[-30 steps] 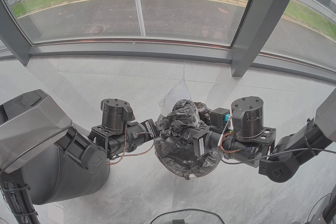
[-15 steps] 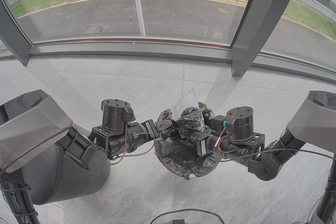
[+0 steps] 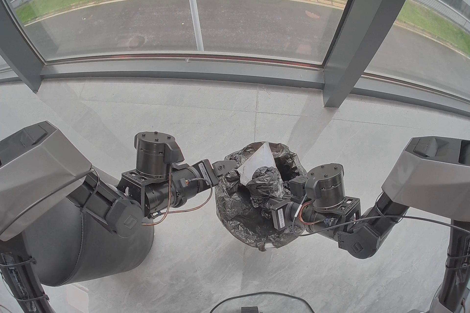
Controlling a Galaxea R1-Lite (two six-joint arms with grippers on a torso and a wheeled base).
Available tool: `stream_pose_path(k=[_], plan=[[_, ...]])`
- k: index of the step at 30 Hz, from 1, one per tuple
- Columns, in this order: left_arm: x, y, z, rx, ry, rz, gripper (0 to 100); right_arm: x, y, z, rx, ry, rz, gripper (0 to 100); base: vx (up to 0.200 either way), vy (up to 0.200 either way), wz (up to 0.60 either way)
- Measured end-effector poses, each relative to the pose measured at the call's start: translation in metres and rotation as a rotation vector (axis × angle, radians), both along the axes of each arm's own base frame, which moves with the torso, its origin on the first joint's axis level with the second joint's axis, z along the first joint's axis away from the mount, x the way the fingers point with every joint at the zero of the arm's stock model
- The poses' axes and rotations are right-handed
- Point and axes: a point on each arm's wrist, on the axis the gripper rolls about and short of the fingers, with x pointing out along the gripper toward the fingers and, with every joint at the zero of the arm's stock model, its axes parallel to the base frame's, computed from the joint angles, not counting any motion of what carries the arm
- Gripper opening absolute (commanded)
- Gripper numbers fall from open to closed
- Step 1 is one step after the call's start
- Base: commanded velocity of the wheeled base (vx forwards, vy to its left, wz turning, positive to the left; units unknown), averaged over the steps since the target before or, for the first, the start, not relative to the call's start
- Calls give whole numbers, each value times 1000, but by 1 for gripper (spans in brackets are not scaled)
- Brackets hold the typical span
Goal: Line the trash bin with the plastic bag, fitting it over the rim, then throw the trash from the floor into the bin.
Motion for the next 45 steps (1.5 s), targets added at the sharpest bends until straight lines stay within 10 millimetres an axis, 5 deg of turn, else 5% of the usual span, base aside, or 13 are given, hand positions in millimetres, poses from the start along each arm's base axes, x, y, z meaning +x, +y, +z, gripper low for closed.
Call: stream_pose_path(k=[16,30,39,45], plan=[[-9,12,30,-34,-63,16,100,-3,3,4,53,-79,-1,100,0,0,0],[-18,17,47,-54,-98,11,100,-24,33,22,94,-135,80,100,0,0,0],[-18,17,47,-54,-98,10,100,4,38,3,86,-135,50,100,0,0,0],[-18,17,47,-52,-97,10,100,37,39,-34,62,-117,10,100,0,0,0]])
